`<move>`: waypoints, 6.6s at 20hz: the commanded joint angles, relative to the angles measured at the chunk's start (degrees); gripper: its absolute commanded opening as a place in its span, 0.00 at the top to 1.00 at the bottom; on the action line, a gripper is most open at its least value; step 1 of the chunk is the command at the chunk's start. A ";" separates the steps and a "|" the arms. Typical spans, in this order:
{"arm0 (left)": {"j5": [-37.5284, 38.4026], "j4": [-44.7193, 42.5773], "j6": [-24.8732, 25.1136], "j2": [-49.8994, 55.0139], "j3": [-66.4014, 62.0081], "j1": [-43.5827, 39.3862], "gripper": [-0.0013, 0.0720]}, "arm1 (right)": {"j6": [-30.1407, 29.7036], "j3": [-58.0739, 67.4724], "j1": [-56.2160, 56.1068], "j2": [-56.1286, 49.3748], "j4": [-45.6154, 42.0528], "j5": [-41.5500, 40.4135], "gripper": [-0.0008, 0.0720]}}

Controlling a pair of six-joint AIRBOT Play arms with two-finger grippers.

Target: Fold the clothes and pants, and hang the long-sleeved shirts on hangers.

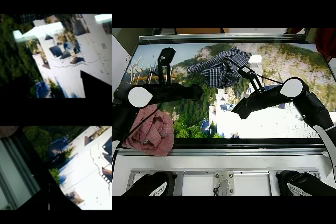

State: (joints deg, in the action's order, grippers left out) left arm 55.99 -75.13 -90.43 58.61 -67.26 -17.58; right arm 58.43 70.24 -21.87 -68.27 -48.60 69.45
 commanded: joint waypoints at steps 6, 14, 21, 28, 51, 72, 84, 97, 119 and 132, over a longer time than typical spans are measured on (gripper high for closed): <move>5.70 -27.26 -3.30 0.61 12.00 29.38 0.01 | 0.02 0.00 -0.07 -0.04 0.02 0.02 0.97; -1.11 -26.80 -3.26 15.26 19.06 42.16 0.01 | 0.02 0.00 -0.07 -0.04 0.00 0.00 0.97; 0.83 -26.67 -4.07 17.97 19.04 41.64 0.97 | 0.02 0.00 -0.07 -0.02 0.00 0.02 0.97; 17.81 -20.39 -2.40 -8.90 8.83 29.27 0.97 | 0.07 0.00 -0.07 -0.09 4.81 0.09 0.97; -7.06 -3.13 -17.09 5.84 -2.25 -14.60 0.97 | 14.05 4.52 33.31 17.46 -5.86 -2.99 0.97; 5.33 -27.93 -0.31 20.15 -5.22 -32.11 0.06 | 14.56 4.46 33.14 17.05 -8.22 1.64 0.97; 4.02 -19.67 -4.31 24.65 -6.93 -17.75 0.97 | 14.62 0.94 26.03 16.90 -13.07 5.03 0.97; 7.48 4.76 1.14 14.95 -0.90 7.23 0.97 | 27.63 1.92 -16.81 -14.01 -18.18 -23.61 0.15; 11.91 4.83 1.90 -1.18 6.05 7.69 0.97 | 25.66 18.62 -7.76 -17.46 -38.82 7.04 0.98; -6.51 4.76 -6.49 4.55 16.59 -15.17 0.97 | 25.75 4.11 7.98 -11.04 -37.22 -1.73 0.27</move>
State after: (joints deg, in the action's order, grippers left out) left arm 52.45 -70.26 -96.23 58.04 -48.58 -30.24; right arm 83.74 76.66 -14.79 -79.31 -86.85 70.83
